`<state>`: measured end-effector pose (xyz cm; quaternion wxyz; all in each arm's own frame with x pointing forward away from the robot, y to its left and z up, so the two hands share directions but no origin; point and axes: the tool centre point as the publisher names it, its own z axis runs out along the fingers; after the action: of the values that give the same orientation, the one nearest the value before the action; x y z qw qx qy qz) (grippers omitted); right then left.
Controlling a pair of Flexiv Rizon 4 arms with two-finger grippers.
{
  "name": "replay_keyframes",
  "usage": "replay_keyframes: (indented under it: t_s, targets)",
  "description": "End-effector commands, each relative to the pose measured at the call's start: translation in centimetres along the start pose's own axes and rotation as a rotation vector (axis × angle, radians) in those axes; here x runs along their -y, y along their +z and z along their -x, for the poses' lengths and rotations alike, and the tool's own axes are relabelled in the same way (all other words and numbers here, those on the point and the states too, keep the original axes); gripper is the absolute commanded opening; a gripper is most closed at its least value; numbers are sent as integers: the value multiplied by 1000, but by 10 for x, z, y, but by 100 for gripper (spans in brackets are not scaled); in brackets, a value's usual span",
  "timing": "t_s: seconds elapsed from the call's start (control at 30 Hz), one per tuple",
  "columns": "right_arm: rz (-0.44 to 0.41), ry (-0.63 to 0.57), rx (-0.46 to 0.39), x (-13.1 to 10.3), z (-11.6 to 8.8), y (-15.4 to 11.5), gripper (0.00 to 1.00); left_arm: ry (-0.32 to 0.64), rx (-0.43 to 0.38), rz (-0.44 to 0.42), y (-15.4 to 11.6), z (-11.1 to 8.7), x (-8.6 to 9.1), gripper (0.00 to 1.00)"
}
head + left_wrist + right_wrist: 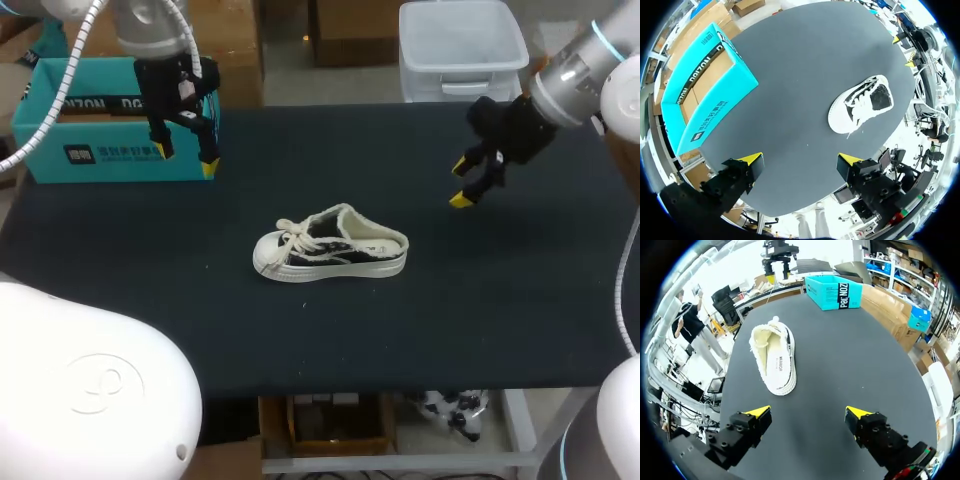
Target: Open the shoe tongue, take the insole out of the shoe, put the insole back into the shoe, and pack the shoe into the shoebox
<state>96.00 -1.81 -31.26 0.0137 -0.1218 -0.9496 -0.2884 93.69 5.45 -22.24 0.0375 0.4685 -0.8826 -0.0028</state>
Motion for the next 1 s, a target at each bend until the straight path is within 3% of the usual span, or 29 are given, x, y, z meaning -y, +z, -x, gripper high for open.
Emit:
replay_keyframes:
  t_s: [0.03,0.23,0.4,0.5,0.67,0.87,1.0]
  targets:
    - [27,-2,7,3,-4,1,100,-2,13,-7,-1,-3,-3,100]
    - [27,-2,7,3,-4,1,100,-2,13,-7,-1,-3,-3,100]
    - [59,-51,45,-2,-7,8,100,-253,-1,19,-2,-30,3,100]
    - [71,-95,56,-3,-11,23,100,-339,-32,37,1,-43,3,100]
    - [109,-116,47,2,-14,47,100,-484,-17,5,2,-63,5,100]
    - [152,-143,31,2,-17,73,100,-572,-17,-38,6,-86,12,100]
    - [168,-153,0,0,-19,87,100,-581,-23,-41,10,-96,17,100]
